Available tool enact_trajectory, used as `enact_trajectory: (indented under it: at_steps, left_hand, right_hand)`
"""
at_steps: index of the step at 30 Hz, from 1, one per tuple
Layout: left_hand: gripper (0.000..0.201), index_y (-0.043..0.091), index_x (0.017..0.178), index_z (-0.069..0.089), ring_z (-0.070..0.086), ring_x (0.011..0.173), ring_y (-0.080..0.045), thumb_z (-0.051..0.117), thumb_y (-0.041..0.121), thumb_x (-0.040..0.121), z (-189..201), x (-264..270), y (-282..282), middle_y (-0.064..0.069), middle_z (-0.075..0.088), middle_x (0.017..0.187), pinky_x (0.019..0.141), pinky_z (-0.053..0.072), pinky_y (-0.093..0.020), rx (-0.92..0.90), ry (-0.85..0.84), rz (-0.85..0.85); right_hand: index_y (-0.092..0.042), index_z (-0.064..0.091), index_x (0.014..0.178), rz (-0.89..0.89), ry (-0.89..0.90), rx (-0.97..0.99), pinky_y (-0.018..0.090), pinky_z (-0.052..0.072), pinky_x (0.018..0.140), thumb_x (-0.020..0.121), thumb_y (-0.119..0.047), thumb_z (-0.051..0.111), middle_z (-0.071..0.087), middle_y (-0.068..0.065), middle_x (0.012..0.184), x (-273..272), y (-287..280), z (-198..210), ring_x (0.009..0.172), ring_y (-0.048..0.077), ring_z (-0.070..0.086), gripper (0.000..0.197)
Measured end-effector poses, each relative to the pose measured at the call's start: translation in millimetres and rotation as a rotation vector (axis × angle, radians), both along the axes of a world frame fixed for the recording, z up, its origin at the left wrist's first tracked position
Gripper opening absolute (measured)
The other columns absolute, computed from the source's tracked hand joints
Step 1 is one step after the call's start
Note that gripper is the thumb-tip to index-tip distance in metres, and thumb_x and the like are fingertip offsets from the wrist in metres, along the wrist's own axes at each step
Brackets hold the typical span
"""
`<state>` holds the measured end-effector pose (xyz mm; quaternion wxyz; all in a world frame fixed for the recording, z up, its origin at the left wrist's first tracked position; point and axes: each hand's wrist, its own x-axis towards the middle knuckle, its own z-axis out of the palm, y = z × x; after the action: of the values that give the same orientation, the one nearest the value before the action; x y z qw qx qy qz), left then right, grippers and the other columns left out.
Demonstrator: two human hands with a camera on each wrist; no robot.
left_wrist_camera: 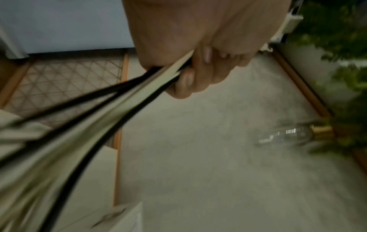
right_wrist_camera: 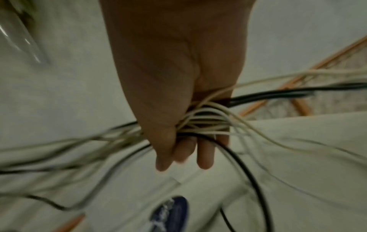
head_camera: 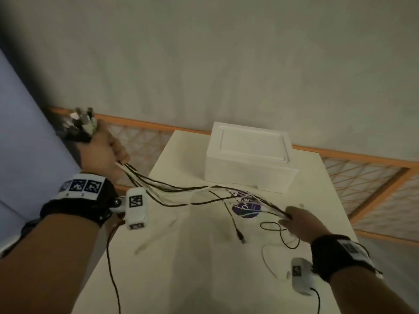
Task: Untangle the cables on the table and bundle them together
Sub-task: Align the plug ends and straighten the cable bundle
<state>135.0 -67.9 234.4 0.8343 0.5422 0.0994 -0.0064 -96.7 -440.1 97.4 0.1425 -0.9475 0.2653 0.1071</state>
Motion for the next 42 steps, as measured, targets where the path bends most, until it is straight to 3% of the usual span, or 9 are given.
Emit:
enact_trajectory:
  at_steps: [7,11,15,18,20,31,33,37,42]
  left_hand:
    - [0.009,0.028,0.079,0.064,0.048,0.051,-0.011,0.072,0.032,0.079,-37.3,-56.3,-82.0,0.004,0.062,0.068,0.053,0.038,-0.022,0.688,-0.288,-0.553]
    - [0.026,0.031,0.106,0.063,0.062,0.098,-0.008,0.072,0.024,0.083,-45.3,-86.0,-117.0,0.009,0.065,0.105,0.093,0.046,-0.016,0.704,-0.509,-0.849]
    - [0.048,0.015,0.121,0.061,0.059,0.11,-0.015,0.071,0.036,0.079,-47.5,-80.7,-115.3,-0.003,0.064,0.118,0.096,0.043,-0.022,0.804,-0.506,-0.993]
    - [0.005,0.022,0.092,0.065,0.06,0.077,-0.01,0.063,0.026,0.09,-46.5,-80.8,-114.9,0.007,0.064,0.081,0.072,0.046,-0.019,0.771,-0.445,-0.887]
    - [0.018,0.021,0.074,0.059,0.045,0.057,-0.011,0.059,0.022,0.092,-41.1,-80.1,-114.8,0.007,0.052,0.063,0.055,0.037,-0.023,0.617,-0.307,-0.756]
    - [0.021,0.02,0.066,0.05,0.033,0.047,-0.011,0.055,0.015,0.085,21.8,-33.9,-91.2,0.007,0.039,0.05,0.044,0.025,-0.02,0.302,-0.238,-0.327]
    - [0.015,0.02,0.073,0.051,0.033,0.047,-0.01,0.055,0.017,0.087,16.6,-36.5,-91.7,0.008,0.039,0.049,0.043,0.025,-0.02,0.351,-0.236,-0.387]
    - [0.02,0.02,0.07,0.047,0.033,0.048,-0.01,0.055,0.018,0.089,13.0,-32.7,-89.0,0.008,0.039,0.049,0.044,0.026,-0.02,0.343,-0.235,-0.419]
    - [0.037,0.023,0.056,0.041,0.038,0.045,-0.008,0.056,0.018,0.089,8.2,-52.8,-104.7,0.011,0.043,0.048,0.054,0.03,-0.024,0.49,-0.268,-0.521]
  right_hand:
    - [-0.018,0.052,0.077,0.21,-0.23,-0.024,0.031,0.043,0.067,0.089,-0.036,0.055,0.058,-0.001,0.079,47.8,71.3,100.3,0.08,0.02,0.056,0.022]
    - [-0.019,0.062,0.09,0.387,-0.336,-0.049,0.031,0.047,0.074,0.092,-0.031,0.053,0.065,-0.001,0.088,59.7,115.5,141.5,0.085,0.018,0.06,0.015]
    - [-0.018,0.053,0.081,0.422,-0.454,-0.04,0.03,0.04,0.068,0.086,-0.019,0.056,0.055,-0.004,0.081,63.6,119.0,150.0,0.084,0.019,0.058,0.006]
    - [-0.017,0.057,0.09,0.358,-0.603,0.156,0.031,0.044,0.067,0.085,-0.018,0.062,0.06,-0.005,0.082,63.5,112.3,135.8,0.077,0.016,0.057,0.007]
    - [-0.018,0.055,0.096,0.263,-0.665,0.253,0.024,0.041,0.062,0.088,-0.02,0.062,0.057,-0.008,0.075,61.0,109.7,120.3,0.068,0.01,0.054,0.011]
    - [-0.02,0.057,0.092,-0.125,-0.306,-0.061,0.032,0.044,0.067,0.08,-0.024,0.065,0.068,0.002,0.073,-18.8,41.3,-36.2,0.076,0.033,0.065,0.015]
    - [-0.027,0.053,0.098,-0.151,-0.134,-0.125,0.034,0.045,0.072,0.08,-0.033,0.067,0.067,-0.002,0.084,-36.1,24.6,-48.1,0.085,0.026,0.065,0.024]
    - [-0.027,0.025,0.143,-0.243,0.243,0.024,0.042,0.043,0.099,0.068,-0.038,0.077,0.044,0.001,0.137,-43.0,1.3,-38.1,0.123,0.025,0.045,0.091]
    - [-0.011,0.036,0.139,-0.153,-0.754,0.223,0.035,0.03,0.108,0.074,-0.011,0.071,0.039,0.008,0.142,8.3,41.4,75.3,0.131,0.023,0.036,0.073]
